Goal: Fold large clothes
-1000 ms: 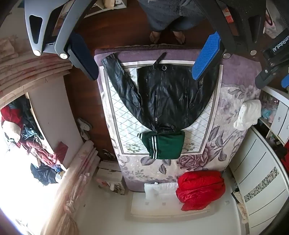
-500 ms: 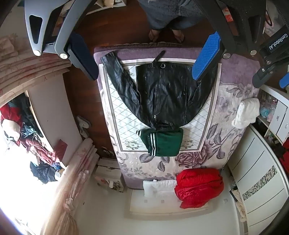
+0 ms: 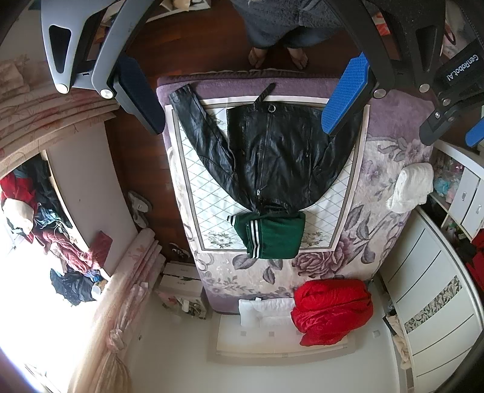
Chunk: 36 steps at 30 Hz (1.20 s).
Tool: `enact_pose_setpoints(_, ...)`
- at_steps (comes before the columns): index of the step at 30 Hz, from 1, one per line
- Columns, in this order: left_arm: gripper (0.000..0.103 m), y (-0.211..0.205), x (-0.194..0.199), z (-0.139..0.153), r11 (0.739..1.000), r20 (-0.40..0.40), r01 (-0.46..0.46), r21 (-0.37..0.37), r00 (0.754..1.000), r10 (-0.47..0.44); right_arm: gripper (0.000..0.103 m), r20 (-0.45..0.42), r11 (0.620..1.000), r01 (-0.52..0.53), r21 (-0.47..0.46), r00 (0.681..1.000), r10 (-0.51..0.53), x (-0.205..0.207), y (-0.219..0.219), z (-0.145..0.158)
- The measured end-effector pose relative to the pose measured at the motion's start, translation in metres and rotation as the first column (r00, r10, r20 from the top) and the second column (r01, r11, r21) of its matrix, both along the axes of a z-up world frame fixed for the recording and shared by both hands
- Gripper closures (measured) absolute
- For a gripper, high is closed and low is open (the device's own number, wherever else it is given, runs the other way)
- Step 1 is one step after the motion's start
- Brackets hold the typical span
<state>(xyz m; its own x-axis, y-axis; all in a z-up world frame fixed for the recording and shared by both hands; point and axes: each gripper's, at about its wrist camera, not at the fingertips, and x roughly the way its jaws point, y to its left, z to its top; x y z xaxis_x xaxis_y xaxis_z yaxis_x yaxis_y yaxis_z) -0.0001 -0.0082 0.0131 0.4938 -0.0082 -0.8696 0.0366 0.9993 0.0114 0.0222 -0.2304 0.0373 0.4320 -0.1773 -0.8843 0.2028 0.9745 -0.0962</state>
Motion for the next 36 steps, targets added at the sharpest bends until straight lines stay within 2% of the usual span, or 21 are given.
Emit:
enact_pose_setpoints(29,0.000,-0.009,0.002,0.004,1.000,-0.001,0.001,-0.004,1.000,-0.001,0.000,0.009,1.000,0.001,-0.006,1.000,-0.001,-0.004,-0.001,-0.002)
enact_pose_setpoints(32,0.000,-0.010,0.004,0.005,1.000,0.001,0.002,-0.005,1.000,-0.002,0.000,0.010,1.000,-0.001,-0.007,1.000,0.001,0.004,-0.001,0.010)
enact_pose_setpoints(36,0.000,-0.015,0.005,0.007,1.000,0.004,0.002,-0.005,1.000,-0.002,0.000,0.012,1.000,-0.002,-0.008,1.000,0.002,0.004,-0.001,0.012)
